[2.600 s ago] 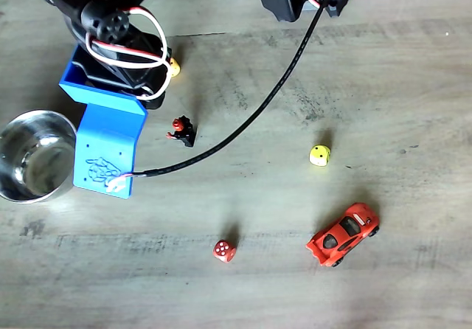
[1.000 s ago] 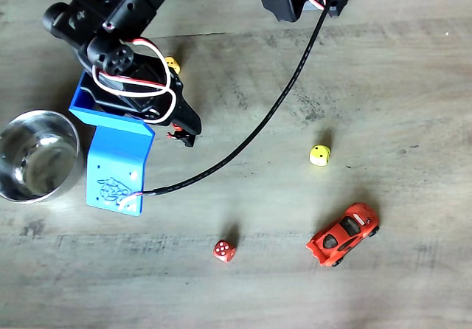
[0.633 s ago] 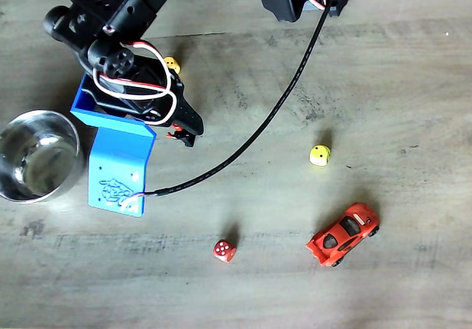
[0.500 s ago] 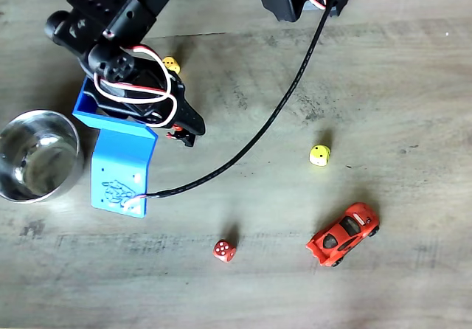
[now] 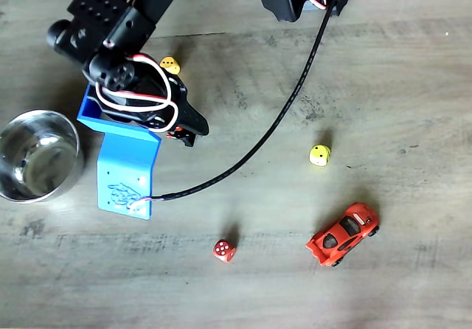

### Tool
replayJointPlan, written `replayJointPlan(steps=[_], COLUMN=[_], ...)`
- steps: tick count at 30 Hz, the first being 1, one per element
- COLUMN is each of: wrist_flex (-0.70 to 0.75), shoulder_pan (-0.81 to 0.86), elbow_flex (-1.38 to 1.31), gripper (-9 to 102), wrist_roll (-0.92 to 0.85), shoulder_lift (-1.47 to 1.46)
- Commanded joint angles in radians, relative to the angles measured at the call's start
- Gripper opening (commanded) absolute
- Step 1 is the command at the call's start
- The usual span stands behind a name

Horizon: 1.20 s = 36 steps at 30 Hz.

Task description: Pick up the lego figure and place in bowl

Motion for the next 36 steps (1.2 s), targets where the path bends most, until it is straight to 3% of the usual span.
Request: replayJointPlan(steps=[1, 32, 36], wrist_flex=[-0.011, -0.012, -0.072], shoulder_pan=[0.011, 0.052, 0.051], elbow_flex=[-0.049, -0.051, -0.049], gripper=[26, 26, 26], wrist_roll=[-0.006, -0.006, -0.006], shoulder_lift=[0.006, 0.006, 0.005])
